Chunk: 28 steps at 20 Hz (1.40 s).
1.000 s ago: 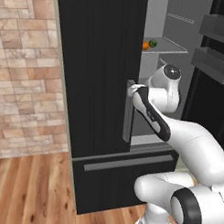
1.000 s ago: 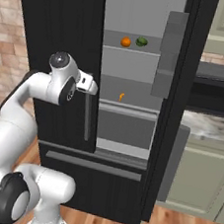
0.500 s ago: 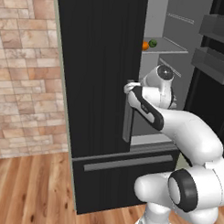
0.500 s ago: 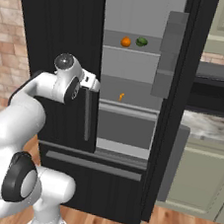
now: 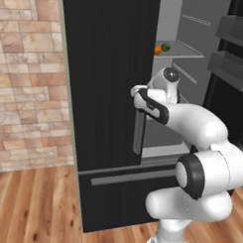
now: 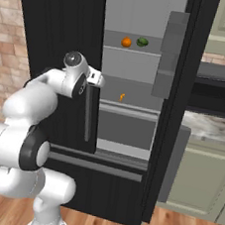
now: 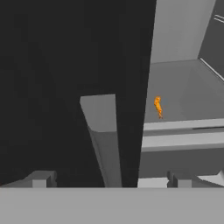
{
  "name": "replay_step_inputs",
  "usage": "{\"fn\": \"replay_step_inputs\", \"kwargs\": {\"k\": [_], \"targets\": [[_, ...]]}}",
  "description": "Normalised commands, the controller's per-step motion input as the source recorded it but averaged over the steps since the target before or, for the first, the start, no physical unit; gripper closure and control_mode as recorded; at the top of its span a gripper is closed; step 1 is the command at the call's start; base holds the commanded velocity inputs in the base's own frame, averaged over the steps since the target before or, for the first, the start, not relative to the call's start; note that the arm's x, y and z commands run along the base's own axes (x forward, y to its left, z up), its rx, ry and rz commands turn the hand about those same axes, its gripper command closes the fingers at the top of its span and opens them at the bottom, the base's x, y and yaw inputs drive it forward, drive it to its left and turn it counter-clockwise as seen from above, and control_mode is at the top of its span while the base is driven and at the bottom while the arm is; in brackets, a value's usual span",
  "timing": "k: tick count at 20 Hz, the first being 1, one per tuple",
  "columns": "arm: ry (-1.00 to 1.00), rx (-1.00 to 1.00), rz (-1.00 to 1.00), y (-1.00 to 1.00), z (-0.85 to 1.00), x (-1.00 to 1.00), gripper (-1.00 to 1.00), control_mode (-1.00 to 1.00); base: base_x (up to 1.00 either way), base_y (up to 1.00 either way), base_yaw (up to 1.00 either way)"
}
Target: Open the fridge, remove the tangerine, avocado, and shrimp, and place them on any counter.
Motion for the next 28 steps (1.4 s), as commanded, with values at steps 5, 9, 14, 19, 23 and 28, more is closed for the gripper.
{"fn": "replay_step_inputs", "kwargs": {"k": [5, 9, 14, 19, 23, 28], "targets": [[0.00, 0.00, 0.00, 0.00, -0.32, 0.39, -1.00, -1.00, 0.00, 0.00, 0.00], [0.00, 0.00, 0.00, 0.00, -0.15, 0.51, -1.00, -1.00, 0.00, 0.00, 0.00], [0.00, 0.01, 0.00, 0.00, -0.11, 0.47, -1.00, -1.00, 0.00, 0.00, 0.00], [0.00, 0.00, 0.00, 0.06, -0.05, 0.30, 1.00, -1.00, 0.00, 0.00, 0.00], [0.00, 0.00, 0.00, 0.44, 0.00, -0.13, 1.00, -1.00, 0.00, 0.00, 0.00], [0.00, 0.00, 0.00, 0.76, 0.18, -0.51, 1.00, -1.00, 0.00, 0.00, 0.00]]}}
